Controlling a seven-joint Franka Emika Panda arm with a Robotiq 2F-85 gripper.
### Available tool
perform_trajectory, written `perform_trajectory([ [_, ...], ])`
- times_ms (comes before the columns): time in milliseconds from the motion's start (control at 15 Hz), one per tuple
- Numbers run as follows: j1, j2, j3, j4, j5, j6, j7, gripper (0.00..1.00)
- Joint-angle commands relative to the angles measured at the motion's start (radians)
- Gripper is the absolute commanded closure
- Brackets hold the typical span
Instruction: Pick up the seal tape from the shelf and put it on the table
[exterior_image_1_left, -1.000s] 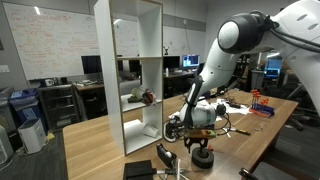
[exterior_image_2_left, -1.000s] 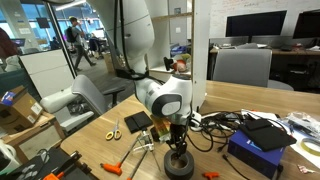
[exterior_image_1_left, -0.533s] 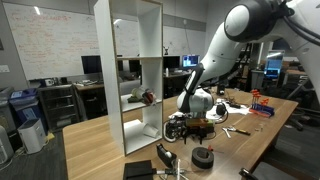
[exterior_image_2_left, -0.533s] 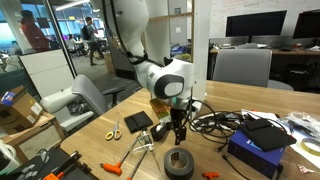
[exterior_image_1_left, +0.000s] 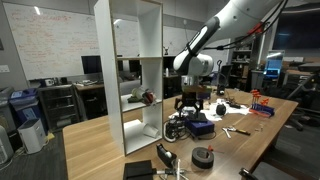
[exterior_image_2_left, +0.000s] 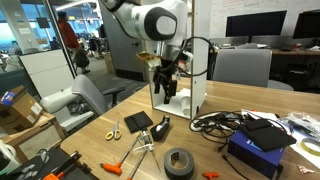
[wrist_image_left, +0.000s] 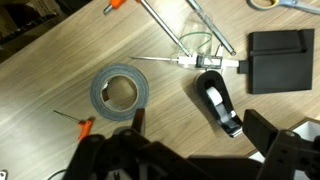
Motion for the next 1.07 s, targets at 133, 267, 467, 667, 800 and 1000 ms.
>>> perform_trajectory([
  [133,0.023,-0.319,0.034,-0.071,-0.017,-0.260,-0.051,0.00],
  [267,0.032,-0.422,0.053,-0.088,-0.026,-0.343,-0.088,0.00],
  [467,0.047,-0.554,0.079,-0.110,-0.055,-0.469,-0.159,0.00],
  [667,0.062,-0.662,0.094,-0.145,-0.068,-0.548,-0.228,0.00],
  [800,0.069,-0.722,0.095,-0.175,-0.063,-0.574,-0.266,0.00],
  [1000,0.069,-0.799,0.096,-0.228,-0.069,-0.579,-0.288,0.00],
])
